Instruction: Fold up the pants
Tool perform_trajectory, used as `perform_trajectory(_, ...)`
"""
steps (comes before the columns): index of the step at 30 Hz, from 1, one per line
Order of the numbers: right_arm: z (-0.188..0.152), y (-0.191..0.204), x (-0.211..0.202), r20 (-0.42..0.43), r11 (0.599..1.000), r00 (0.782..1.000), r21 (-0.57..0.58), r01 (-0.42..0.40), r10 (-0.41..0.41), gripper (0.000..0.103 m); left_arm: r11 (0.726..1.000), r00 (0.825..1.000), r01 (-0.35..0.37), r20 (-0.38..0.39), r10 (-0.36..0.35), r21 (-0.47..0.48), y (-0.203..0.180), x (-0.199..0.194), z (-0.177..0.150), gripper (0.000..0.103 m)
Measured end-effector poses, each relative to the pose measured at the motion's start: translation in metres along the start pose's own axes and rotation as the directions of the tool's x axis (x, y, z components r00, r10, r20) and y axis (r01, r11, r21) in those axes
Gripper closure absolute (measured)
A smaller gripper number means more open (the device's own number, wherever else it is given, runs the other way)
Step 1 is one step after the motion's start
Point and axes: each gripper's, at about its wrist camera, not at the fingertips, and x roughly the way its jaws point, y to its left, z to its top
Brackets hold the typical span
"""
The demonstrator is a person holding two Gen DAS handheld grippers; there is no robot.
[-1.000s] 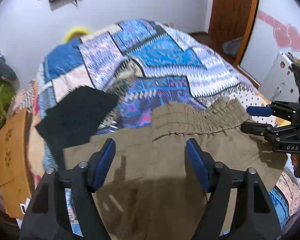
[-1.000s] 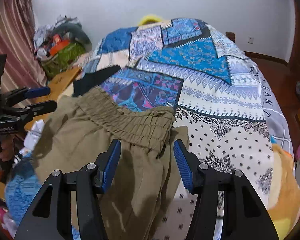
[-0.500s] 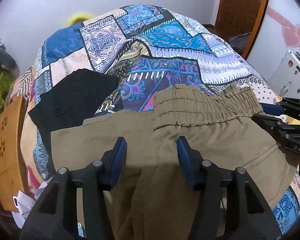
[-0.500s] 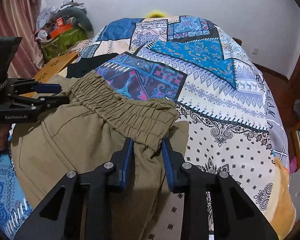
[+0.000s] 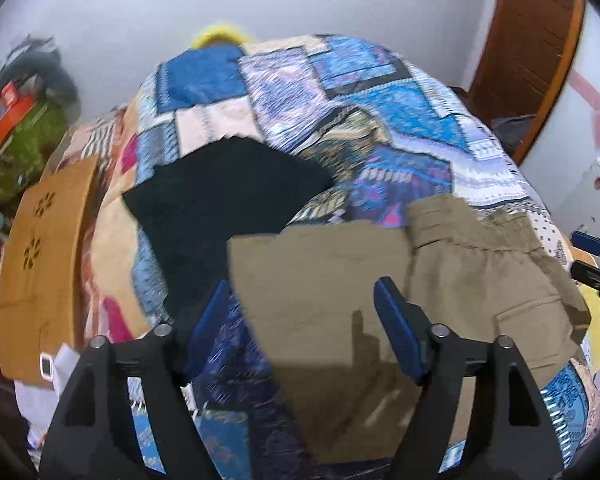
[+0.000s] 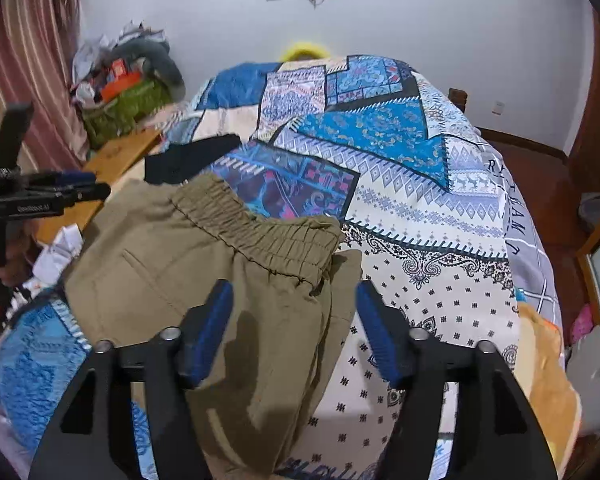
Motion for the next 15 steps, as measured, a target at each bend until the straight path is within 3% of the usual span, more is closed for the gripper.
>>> perform_trajectory(4,-0.008,-0.006,0.007,-0.025,0.998,1.000,0.056,-0.014,0.015,0.026,0.999,0.997,0.020,-0.076,-0.023,-0.043,0.015,0.018,-0.015,0.021)
perform_trajectory(10,-0.023,-0.023,0.032,-0.104,0.984,0.993,0.172,-0.042,0.061,0.025,0.990,0.973,0.083,-0.203,-0.105,-0.116,0.021,0.054,-0.027,0.021)
perform_trajectory(15,-0.024,-0.032,0.045,-0.134,0.972,0.985,0.222,-0.079,0.111,0.026,0.978,0.962,0.134,-0.215,-0.167,-0.159,0.023,0.067,-0.019,0.020)
